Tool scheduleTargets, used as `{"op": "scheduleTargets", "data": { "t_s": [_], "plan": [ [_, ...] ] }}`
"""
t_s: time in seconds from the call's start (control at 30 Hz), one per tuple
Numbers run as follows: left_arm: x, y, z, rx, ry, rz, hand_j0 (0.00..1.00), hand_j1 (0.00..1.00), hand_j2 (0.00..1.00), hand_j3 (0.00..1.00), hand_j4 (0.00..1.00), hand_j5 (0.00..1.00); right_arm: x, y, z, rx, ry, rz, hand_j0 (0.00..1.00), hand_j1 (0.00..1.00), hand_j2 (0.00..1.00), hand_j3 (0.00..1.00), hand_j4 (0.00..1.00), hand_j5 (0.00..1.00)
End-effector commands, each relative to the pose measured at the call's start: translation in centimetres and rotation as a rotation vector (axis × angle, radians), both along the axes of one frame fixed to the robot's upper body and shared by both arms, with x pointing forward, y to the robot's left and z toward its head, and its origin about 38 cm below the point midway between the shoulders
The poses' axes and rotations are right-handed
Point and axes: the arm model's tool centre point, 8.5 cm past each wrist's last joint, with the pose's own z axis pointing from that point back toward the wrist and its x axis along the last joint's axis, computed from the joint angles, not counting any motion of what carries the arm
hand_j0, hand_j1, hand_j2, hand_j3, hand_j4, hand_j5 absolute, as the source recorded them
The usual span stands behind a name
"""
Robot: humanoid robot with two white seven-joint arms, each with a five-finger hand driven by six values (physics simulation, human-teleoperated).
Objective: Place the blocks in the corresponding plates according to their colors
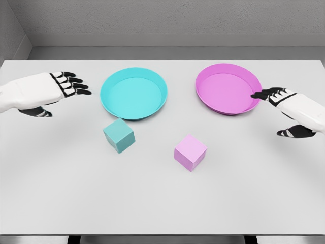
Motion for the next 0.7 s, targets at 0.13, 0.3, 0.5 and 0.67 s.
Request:
{"op": "scheduleTargets", "data": {
  "t_s": [0.13,0.3,0.5,0.67],
  "plan": [
    [0.0,0.2,0.2,-0.002,0.0,0.007,1.0,1.0,1.0,1.0,1.0,1.0,0.6,0.5,0.8,-0.014,0.005,0.02,1.0,1.0,1.0,1.0,1.0,1.0],
    [-0.2,-2.8,-2.4,-0.056,0.046,-0.051,1.0,1.0,1.0,1.0,1.0,1.0,2.3,4.0,1.2,-0.104,0.097,0.139,1.0,1.0,1.0,1.0,1.0,1.0],
    [-0.3,-6.9,-3.7,-0.116,0.064,-0.134,1.0,1.0,1.0,1.0,1.0,1.0,1.0,8.4,-0.8,-0.149,0.159,0.404,1.0,1.0,1.0,1.0,1.0,1.0],
    [-0.4,-10.6,-5.4,-0.092,0.098,-0.224,1.0,1.0,1.0,1.0,1.0,1.0,1.1,10.8,-0.7,-0.141,0.135,0.504,1.0,1.0,1.0,1.0,1.0,1.0]
  ]
}}
